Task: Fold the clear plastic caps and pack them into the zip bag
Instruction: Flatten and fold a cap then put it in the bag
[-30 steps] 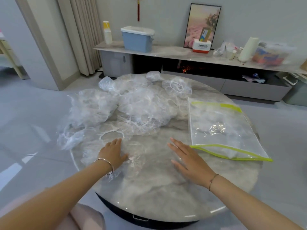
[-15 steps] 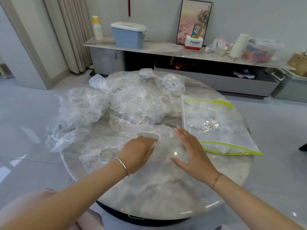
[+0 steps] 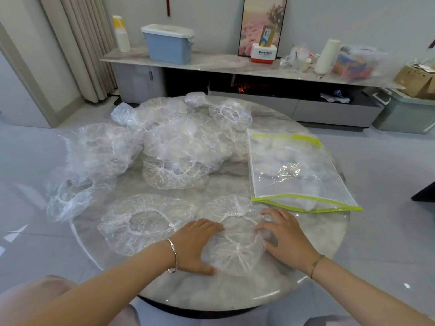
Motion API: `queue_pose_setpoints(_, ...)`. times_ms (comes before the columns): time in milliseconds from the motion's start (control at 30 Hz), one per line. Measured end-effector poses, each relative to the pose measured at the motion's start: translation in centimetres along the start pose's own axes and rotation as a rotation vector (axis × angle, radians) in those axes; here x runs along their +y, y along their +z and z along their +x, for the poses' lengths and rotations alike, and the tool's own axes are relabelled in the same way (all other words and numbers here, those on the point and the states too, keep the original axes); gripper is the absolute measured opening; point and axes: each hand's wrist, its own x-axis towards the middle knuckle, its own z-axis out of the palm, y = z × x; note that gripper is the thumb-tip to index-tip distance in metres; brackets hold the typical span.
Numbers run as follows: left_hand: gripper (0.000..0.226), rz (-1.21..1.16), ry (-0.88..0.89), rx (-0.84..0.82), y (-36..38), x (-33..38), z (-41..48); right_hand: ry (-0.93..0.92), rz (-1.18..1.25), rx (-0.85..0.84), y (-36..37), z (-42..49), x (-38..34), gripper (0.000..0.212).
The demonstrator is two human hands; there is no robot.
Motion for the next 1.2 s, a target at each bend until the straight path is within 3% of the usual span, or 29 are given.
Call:
queue_pose_setpoints(100,0.097,-0.012,0.028,0.02,0.1,-0.6,0.3,-0.165,-0.167,-0.041,-0.4,0.0,-0.6,0.043)
queue_pose_setpoints(233,0.085,-0.03,0.003,0.008,0.3,-0.8,0.8,-0.299,-0.113,-0.08,-0.1,0.3,-1.3,0.029)
queue_pose_setpoints(300,0.069,-0.066,-0.029,-0.001,-0.1,-0.6,0.9,-0.173,0.021,-0.109,0.0,0.5,-1.3,0.022)
queue_pose_setpoints(367,0.055,-0.118,-0.09,0.043,-0.9,-0.7,0.9,0.076,0.152,-0.129,-0.4,1.0,-1.3,0.017)
queue_pose_setpoints(467,0.039,-0.257,-0.218,0.143,-1.8,-1.1,0.9,0.411,0.497,-0.205,-1.1,1.3,-1.4,0.024)
queue_pose_setpoints(600,0.018,-0.393,-0.309,0.208,-1.5,-1.9,1.4,0.446,0.516,-0.202,-1.2,1.4,-1.3,0.013)
queue_pose_setpoints(667,0.013,-0.375,-0.353,0.202,-1.1,-2.1,1.6,0.477,0.486,-0.185,-0.9,1.5,-1.1,0.018)
queue_pose_setpoints(800,0.035,-0.284,-0.398,0.254,-0.6,-1.8,1.6,0.451,0.385,-0.108,-0.6,1.7,-1.0,0.034)
queue_pose_setpoints(867,0.04,-0.255,-0.356,0.372,-0.7,-1.3,1.5,0.468,0.429,-0.055,-0.6,1.7,-1.4,0.03)
queue_pose_setpoints(933,0.037,-0.176,-0.214,0.574,-0.6,-1.1,1.6,0.392,0.311,0.008,-0.6,1.7,-1.4,0.025)
queue_pose_setpoints(1000,0.027,-0.029,-0.034,0.652,-0.4,-0.8,1.7,0.219,0.049,0.088,-0.5,1.6,-1.1,0.024)
queue_pose_setpoints(1100,0.032,0.205,0.091,0.495,0.9,-1.0,2.1,0.013,-0.045,0.164,-1.0,1.9,-1.7,0.023)
queue_pose_setpoints(1200,0.052,0.189,0.008,0.319,2.3,-1.1,1.8,-0.118,-0.045,0.144,-0.7,1.7,-2.7,0.023)
